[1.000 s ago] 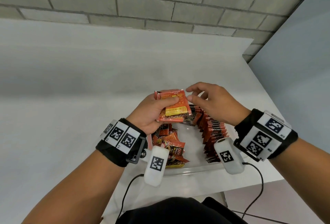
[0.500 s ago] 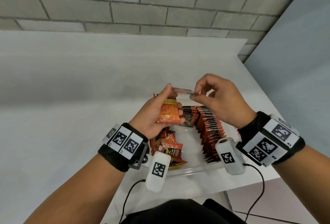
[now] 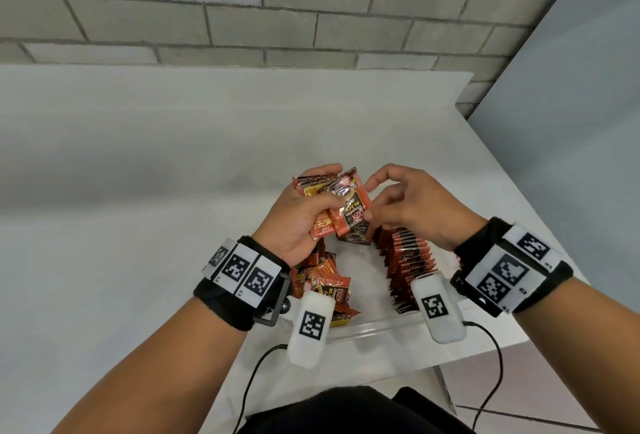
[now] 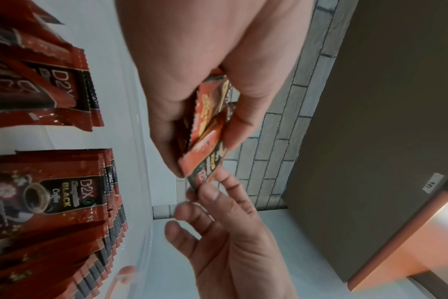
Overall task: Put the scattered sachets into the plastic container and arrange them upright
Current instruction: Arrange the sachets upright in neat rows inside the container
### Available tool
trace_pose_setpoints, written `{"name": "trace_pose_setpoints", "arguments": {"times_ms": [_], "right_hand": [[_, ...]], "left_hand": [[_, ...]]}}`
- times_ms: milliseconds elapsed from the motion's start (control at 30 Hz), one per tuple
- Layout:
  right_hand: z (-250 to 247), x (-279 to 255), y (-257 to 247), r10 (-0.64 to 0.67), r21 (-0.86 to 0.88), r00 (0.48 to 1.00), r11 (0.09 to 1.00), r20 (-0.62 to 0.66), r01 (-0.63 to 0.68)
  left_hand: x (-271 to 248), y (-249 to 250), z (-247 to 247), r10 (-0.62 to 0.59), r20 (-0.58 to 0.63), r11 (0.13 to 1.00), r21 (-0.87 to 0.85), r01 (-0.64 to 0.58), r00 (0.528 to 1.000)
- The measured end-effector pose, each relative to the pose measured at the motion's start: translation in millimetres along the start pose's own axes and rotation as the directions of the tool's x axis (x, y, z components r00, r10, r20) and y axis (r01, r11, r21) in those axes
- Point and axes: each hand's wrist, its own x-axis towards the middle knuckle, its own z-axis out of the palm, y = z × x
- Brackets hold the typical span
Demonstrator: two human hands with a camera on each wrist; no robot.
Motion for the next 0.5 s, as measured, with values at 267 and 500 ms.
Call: {"name": "trace_pose_setpoints", "arguments": {"times_ms": [267, 500], "right_hand": [[3, 4, 5, 0.056, 0.291, 0.995, 0.956, -0.086, -0.029], [-13, 3, 7, 0.012, 0.359, 0.994, 0.933, -0.105, 0.026]], "left_hand": [[-2, 0, -2, 0.013, 0.019, 0.999, -0.03, -0.012, 1.0], [-1, 3, -6, -0.023, 0.015, 0.999, -0.025, 0.023, 1.0]]}}
